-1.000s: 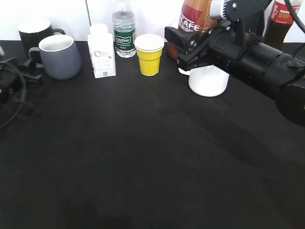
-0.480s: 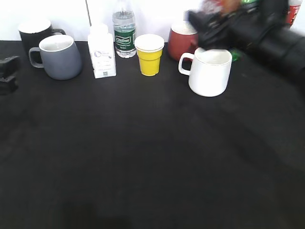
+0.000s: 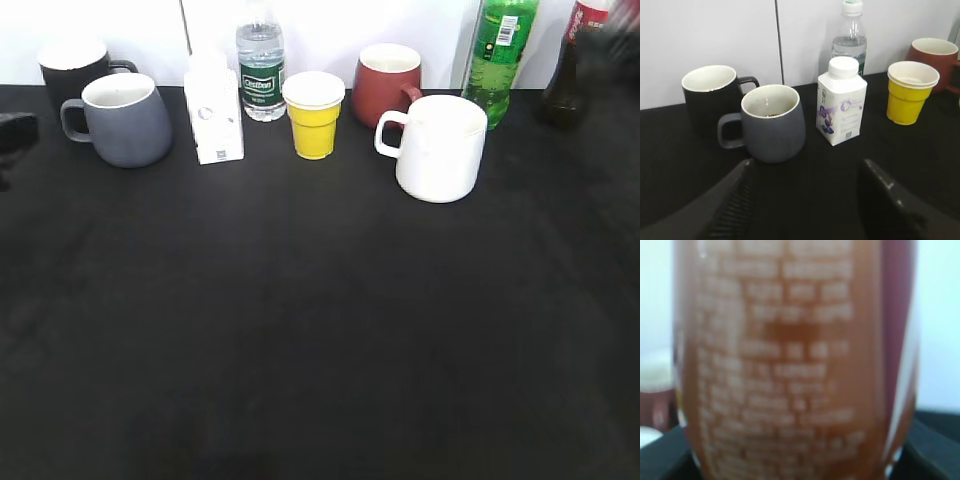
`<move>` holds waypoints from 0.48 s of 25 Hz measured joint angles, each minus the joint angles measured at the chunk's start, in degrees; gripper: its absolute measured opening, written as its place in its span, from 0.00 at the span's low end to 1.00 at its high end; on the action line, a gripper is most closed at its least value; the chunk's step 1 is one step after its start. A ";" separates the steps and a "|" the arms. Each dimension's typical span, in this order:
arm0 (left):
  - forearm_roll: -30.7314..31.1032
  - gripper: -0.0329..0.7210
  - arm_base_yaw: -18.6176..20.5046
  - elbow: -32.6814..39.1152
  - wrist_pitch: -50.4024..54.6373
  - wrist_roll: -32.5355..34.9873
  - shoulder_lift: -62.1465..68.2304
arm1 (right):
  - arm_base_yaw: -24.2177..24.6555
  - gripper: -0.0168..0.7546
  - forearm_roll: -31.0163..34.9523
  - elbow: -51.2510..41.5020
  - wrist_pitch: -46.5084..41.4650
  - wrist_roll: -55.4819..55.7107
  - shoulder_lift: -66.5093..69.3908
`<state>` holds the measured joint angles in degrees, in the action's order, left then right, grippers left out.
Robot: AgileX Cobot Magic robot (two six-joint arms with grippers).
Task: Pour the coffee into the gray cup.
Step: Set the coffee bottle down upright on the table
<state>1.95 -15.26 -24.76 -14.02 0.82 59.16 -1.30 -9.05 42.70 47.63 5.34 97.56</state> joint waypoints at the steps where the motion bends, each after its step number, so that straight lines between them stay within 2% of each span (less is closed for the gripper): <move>1: 0.04 0.68 0.00 -1.17 2.77 0.00 -0.13 | 0.00 0.71 0.75 0.00 2.64 -0.02 3.36; 5: -0.41 0.68 0.00 -6.46 14.02 0.00 -2.24 | 0.00 0.71 2.83 2.54 11.05 -0.70 15.30; 7: -1.03 0.68 0.00 -9.22 20.74 0.00 -2.32 | 0.00 0.71 2.94 6.18 12.47 -0.70 20.34; 12: -2.66 0.68 0.00 -9.78 29.06 0.00 -2.54 | 0.00 0.71 2.65 11.96 12.83 -0.83 29.13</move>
<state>-0.71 -15.26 -34.53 15.04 0.82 56.61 -1.30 -6.40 54.66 60.46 4.51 126.69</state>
